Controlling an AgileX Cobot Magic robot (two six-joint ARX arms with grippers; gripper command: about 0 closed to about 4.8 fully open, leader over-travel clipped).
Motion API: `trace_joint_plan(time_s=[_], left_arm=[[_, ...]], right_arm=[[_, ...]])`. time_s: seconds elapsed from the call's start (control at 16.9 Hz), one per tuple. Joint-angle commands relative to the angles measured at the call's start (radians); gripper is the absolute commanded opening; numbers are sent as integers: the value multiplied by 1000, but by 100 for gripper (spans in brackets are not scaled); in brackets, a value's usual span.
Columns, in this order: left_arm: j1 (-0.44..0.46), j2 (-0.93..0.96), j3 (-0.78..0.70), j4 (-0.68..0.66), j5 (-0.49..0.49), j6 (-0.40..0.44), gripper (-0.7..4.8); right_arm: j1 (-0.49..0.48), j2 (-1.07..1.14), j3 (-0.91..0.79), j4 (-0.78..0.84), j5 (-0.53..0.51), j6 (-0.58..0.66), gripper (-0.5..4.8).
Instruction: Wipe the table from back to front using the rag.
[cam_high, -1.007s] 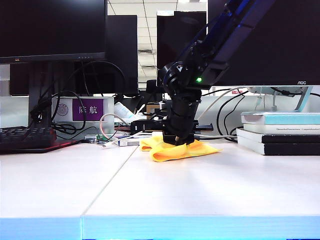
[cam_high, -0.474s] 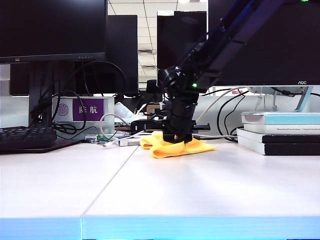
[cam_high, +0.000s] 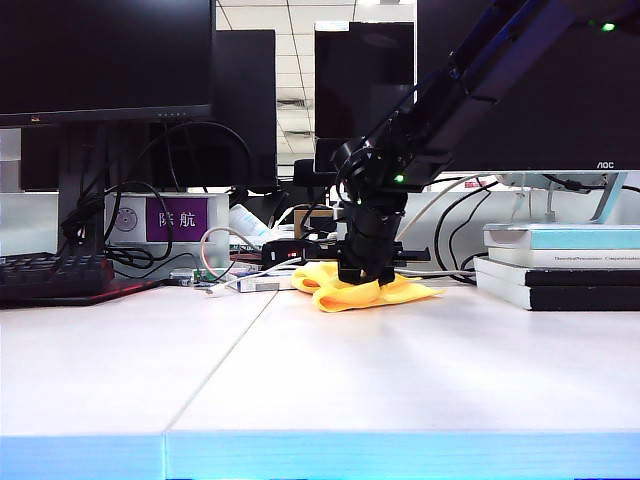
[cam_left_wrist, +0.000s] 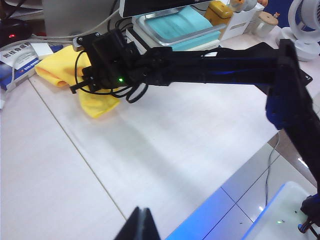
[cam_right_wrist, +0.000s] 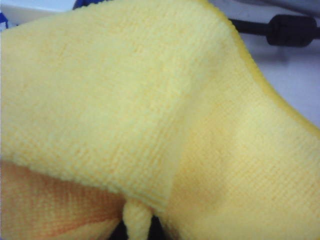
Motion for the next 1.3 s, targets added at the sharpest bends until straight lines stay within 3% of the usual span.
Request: trace_joint_plan(time_s=[0.06,0.18,0.53,0.59,0.71,0.77,1.07,1.3], left_arm=[[2,-1,2,0,5,3,-6],[2,-1,2,-16,5,3,-6],[2,-1,2,-22,5,3,-6],[2,-1,2,-22,5,3,-6],[2,-1,2,-22,5,3,-6],[2,-1,2,-22,5,3,-6],[2,-1,2,-22,4,3,-6],[2,-1,2,-22,4,6,-6]], right_arm=[[-3,60,93,-58,3,-19,-1],[-3,99,167,-64,8,-20,-1],[-5,121,177,-46,19,-20,-2],[-5,121,177,-44,-12,-26,50],[-5,119,193,-56,-39,-36,386],[-5,119,204,-74,-49,-36,409],[-4,115,385,-290,-63,-43,409],[-4,115,558,-435,-146,-43,408]])
